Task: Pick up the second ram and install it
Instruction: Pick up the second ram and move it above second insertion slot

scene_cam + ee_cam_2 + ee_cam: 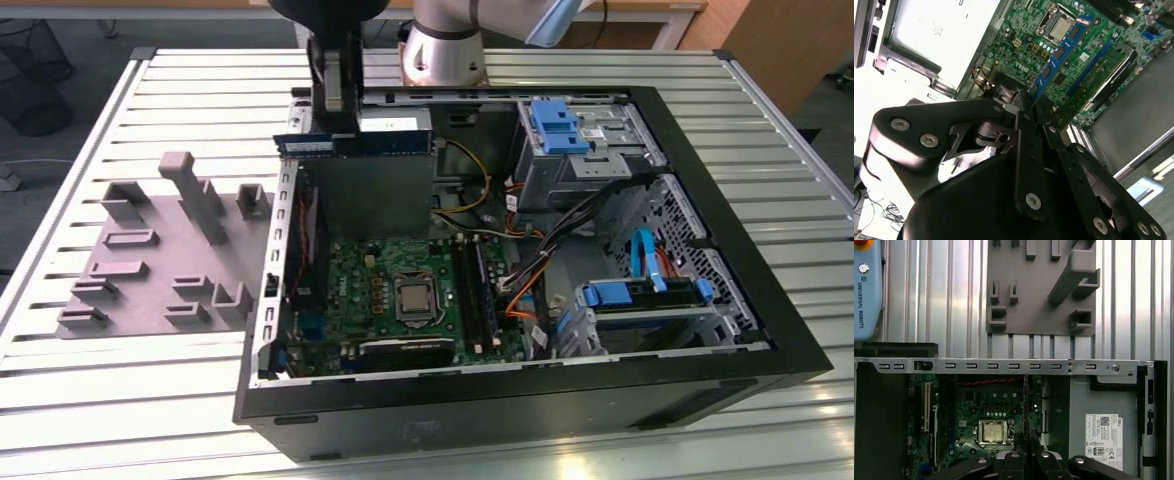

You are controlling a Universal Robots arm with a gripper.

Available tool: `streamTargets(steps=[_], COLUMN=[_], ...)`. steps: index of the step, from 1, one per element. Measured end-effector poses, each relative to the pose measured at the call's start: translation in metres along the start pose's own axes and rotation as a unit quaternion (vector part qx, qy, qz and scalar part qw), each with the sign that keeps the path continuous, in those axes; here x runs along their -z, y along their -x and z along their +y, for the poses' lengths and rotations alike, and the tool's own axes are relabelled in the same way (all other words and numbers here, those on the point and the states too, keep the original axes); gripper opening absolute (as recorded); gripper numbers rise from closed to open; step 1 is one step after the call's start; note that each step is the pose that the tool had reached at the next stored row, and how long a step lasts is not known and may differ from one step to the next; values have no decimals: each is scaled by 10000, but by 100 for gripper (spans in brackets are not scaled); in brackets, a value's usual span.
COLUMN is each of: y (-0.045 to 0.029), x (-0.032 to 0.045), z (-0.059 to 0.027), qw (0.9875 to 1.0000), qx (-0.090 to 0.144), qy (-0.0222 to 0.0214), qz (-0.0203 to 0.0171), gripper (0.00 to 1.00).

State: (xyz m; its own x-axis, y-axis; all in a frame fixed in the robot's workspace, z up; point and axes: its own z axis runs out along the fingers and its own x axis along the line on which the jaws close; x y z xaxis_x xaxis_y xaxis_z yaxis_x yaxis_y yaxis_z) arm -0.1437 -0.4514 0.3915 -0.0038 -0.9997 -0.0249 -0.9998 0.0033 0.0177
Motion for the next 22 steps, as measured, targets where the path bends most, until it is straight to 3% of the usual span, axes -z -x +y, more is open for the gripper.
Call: streamTargets(steps=[8, 22], y=[0, 1], x=[2, 3], z=[-109, -122], qw=[10000, 10000], qx=[0, 1], qy=[0, 0], qz=[0, 0], gripper=[14, 14])
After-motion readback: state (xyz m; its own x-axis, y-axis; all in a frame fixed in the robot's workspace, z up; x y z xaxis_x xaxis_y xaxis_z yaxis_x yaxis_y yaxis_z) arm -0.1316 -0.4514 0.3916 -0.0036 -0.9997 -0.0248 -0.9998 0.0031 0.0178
